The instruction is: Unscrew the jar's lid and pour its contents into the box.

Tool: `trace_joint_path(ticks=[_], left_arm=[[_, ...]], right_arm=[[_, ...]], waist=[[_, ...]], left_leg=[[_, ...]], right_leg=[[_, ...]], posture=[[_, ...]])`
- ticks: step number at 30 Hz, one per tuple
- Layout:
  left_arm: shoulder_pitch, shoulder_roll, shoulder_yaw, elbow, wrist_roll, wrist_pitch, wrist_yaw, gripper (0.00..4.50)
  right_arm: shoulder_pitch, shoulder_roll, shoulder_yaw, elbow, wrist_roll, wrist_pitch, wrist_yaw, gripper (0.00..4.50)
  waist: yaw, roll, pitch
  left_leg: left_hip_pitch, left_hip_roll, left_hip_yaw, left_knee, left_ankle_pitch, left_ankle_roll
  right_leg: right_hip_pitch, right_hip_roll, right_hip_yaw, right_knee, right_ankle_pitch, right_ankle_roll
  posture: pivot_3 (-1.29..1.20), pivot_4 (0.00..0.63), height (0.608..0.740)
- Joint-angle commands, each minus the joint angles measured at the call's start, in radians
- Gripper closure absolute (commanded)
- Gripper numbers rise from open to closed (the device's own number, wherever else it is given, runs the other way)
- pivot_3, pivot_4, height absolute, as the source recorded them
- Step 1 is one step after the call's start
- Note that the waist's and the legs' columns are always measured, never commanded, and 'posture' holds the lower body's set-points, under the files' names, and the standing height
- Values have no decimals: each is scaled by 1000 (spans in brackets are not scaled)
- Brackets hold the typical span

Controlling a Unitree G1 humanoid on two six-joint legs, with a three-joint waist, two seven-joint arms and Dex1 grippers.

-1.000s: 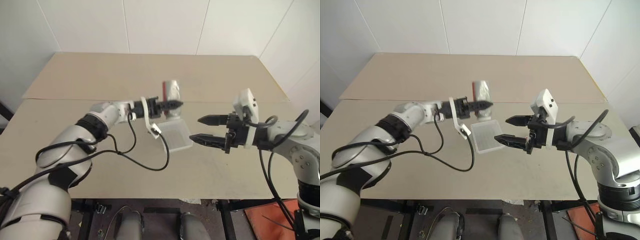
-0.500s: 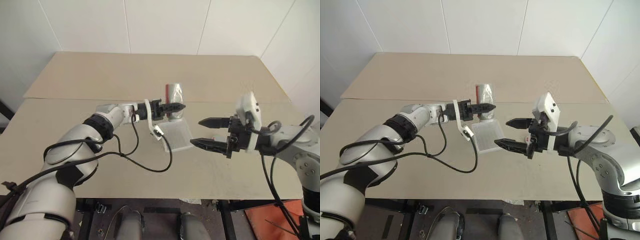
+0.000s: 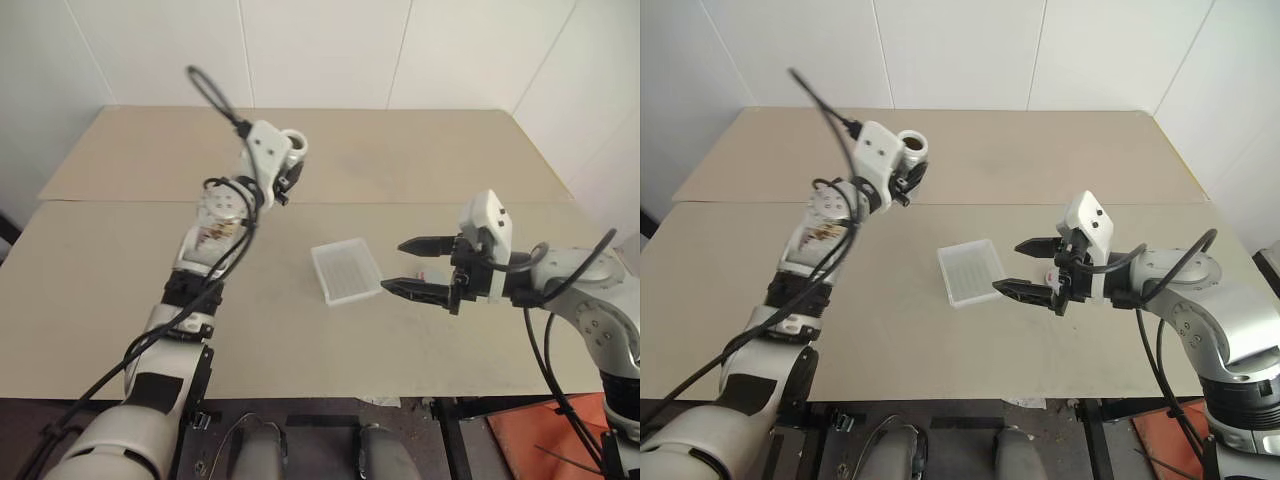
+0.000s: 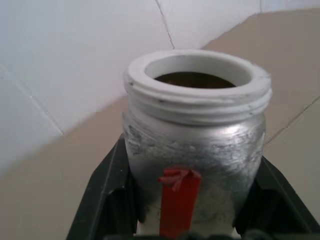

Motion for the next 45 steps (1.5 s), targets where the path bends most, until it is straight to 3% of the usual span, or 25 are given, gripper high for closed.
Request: trace_joint_path(ticks=[1, 5, 10, 14, 17, 19, 23, 25, 28, 36, 45], left_arm=[[70, -19, 67, -145, -65, 115, 27, 2568], [178, -47, 83, -233, -54, 124, 88, 2568], [191, -24, 39, -225, 31, -51, 131, 2568], [48, 122, -174, -24, 322, -478, 148, 2568], [-139, 260, -452, 199, 730, -845, 326, 2568], [-245, 284, -580, 315, 917, -966, 453, 2568], [-395, 238, -761, 442, 1169, -1084, 651, 2568], [-442, 213, -886, 462, 1363, -1029, 775, 2568], [-463, 171, -974, 467, 1509, -937, 854, 2568], [-468, 161, -1021, 433, 1634, -870, 920, 2568], [-445, 172, -966, 425, 1571, -907, 888, 2568]], right_arm=[[-1, 8, -17, -25, 25, -8, -4, 19], [3, 19, -16, -37, 32, -7, -9, 19], [6, 21, -21, -36, 27, -10, -14, 19], [-8, 3, -26, -28, 26, -9, 2, 19], [-25, -29, -23, -9, 15, -7, 24, 19], [-33, -52, -19, 3, 4, -13, 38, 19], [-48, -102, -19, 26, -10, -7, 52, 19], [-50, -115, -38, 25, 2, 1, 53, 19], [-42, -119, -63, 12, 27, 21, 37, 19], [-32, -101, -103, -22, 74, 45, -12, 19], [-44, -94, -80, -12, 77, 29, -31, 19]], waist=[[-1, 0, 0], [1, 0, 0], [6, 0, 0], [15, 0, 0], [27, 0, 0], [31, 0, -1], [33, 0, 0], [32, 0, 0], [26, 0, 0], [25, 0, 0], [25, 0, 0]], left_leg=[[1, 0, 0, 0, 0, 0], [2, 0, 0, 0, 0, 0], [2, 0, 0, 0, 0, 0], [3, -1, 0, 0, 0, 0], [2, -2, 0, -1, 0, 0], [1, -3, 0, -1, 0, 0], [0, -3, 1, -1, 0, 0], [-1, -2, 1, -1, 0, 0], [-2, -2, 1, -1, 0, 0], [-1, -2, 1, -1, 0, 0], [-1, -2, 1, 0, 0, 0]], right_leg=[[0, 0, 0, 0, 0, 0], [1, 0, 0, -1, 0, 0], [1, 0, 1, -1, 0, 0], [2, 0, 1, -1, 0, 0], [2, 0, 1, -4, 0, -1], [2, -1, 0, -5, 1, 0], [1, -1, 1, -6, 1, 0], [0, -1, 1, -6, 1, 0], [-1, -1, 1, -3, 1, 0], [-1, -1, 1, -1, 0, 1], [-1, -1, 1, -1, 1, 1]], posture=[[0, 150, 740], [0, 150, 740], [0, 150, 740], [0, 150, 740], [0, 150, 740], [0, 150, 740], [0, 150, 740], [0, 150, 740], [0, 150, 740], [0, 150, 740], [0, 150, 740]])
